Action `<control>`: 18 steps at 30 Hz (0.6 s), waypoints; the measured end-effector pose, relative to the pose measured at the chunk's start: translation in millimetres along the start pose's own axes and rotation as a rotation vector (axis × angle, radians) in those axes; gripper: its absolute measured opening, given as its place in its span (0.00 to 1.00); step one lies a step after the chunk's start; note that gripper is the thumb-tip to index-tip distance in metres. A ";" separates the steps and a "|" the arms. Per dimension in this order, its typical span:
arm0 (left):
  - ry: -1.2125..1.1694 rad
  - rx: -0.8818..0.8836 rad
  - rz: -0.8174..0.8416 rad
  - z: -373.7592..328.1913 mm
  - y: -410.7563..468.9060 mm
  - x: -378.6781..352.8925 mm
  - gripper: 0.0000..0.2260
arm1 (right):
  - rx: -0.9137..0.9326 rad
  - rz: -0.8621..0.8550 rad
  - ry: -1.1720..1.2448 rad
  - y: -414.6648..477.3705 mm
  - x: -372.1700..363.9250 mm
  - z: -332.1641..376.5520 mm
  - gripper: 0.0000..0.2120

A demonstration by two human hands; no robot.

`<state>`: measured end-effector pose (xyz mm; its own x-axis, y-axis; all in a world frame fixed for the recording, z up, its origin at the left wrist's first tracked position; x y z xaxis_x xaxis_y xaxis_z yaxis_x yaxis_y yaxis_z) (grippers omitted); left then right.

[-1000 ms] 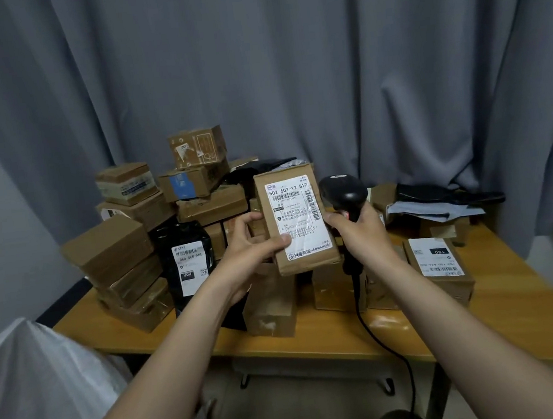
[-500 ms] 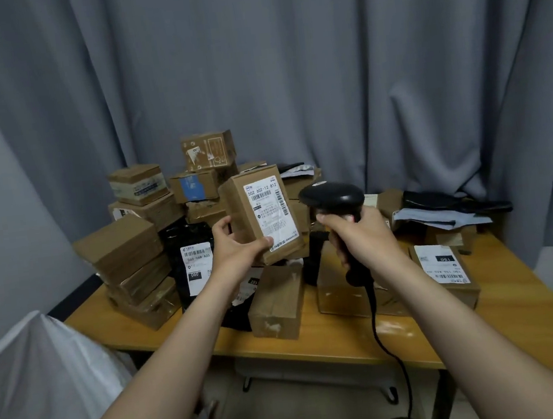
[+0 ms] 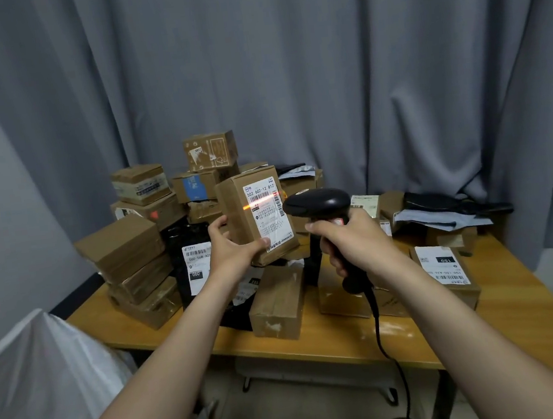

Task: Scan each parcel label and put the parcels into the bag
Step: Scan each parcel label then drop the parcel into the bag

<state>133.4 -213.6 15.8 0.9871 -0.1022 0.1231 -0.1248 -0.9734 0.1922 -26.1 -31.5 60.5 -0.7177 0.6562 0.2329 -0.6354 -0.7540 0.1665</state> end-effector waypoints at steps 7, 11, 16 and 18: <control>0.004 0.004 0.001 0.5 -1.7 1.0 0.44 | 0.008 0.003 0.011 -1.7 -0.6 3.4 0.15; 0.003 0.008 -0.001 2.6 -0.5 2.3 0.44 | 0.007 0.011 0.020 -1.9 -1.4 5.3 0.15; 0.011 -0.002 -0.003 1.0 -1.3 2.5 0.45 | 0.007 -0.001 0.053 -2.9 0.6 7.4 0.14; 0.017 -0.006 -0.004 0.2 -2.1 2.6 0.45 | 0.004 0.002 0.062 -3.3 0.4 7.4 0.13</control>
<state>136.2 -211.9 15.5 0.9857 -0.0950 0.1391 -0.1217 -0.9726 0.1981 -22.1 -28.9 67.2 -0.7356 0.6548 0.1734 -0.6325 -0.7556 0.1701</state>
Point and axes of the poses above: each hand's wrist, its own y-axis towards the middle knuckle, its own x-axis out of the back of the hand, z = x × y, the point moved 9 cm from there along y, towards the middle knuckle, and after that the axes turned 11 degrees about -z, right-handed, at the moved point
